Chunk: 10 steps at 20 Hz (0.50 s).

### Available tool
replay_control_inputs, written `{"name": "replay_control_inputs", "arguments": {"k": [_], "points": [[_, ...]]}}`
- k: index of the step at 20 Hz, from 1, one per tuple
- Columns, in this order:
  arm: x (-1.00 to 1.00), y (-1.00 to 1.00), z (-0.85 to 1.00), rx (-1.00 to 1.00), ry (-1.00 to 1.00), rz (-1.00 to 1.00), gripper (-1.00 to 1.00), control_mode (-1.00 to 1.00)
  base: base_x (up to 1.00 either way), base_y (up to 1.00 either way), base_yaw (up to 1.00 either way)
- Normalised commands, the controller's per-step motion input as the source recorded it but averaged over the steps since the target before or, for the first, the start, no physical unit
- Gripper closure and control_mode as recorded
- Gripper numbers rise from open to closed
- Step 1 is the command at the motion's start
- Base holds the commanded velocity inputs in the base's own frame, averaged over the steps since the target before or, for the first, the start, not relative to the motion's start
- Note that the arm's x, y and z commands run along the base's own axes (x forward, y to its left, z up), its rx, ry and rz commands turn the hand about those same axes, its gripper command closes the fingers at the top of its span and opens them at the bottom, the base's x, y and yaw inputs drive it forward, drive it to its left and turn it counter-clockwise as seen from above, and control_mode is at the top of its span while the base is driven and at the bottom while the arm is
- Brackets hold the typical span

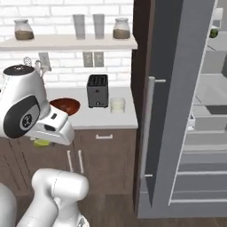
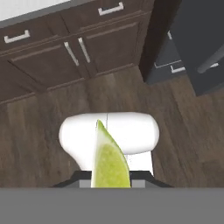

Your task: Grab a lemon wedge from the fridge and one ice cube from the ice bowl, and put them in the glass of lemonade.

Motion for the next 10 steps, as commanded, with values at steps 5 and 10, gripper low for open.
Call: {"name": "replay_control_inputs", "arguments": {"k": [5,10], "points": [[0.00,0.00,0.00,0.00,0.00,0.00,1.00,1.00,0.39,0.66,-0.37],[0.00,0.00,0.00,0.00,0.00,0.00,1.00,1.00,0.76,0.39,-0.24]]}}
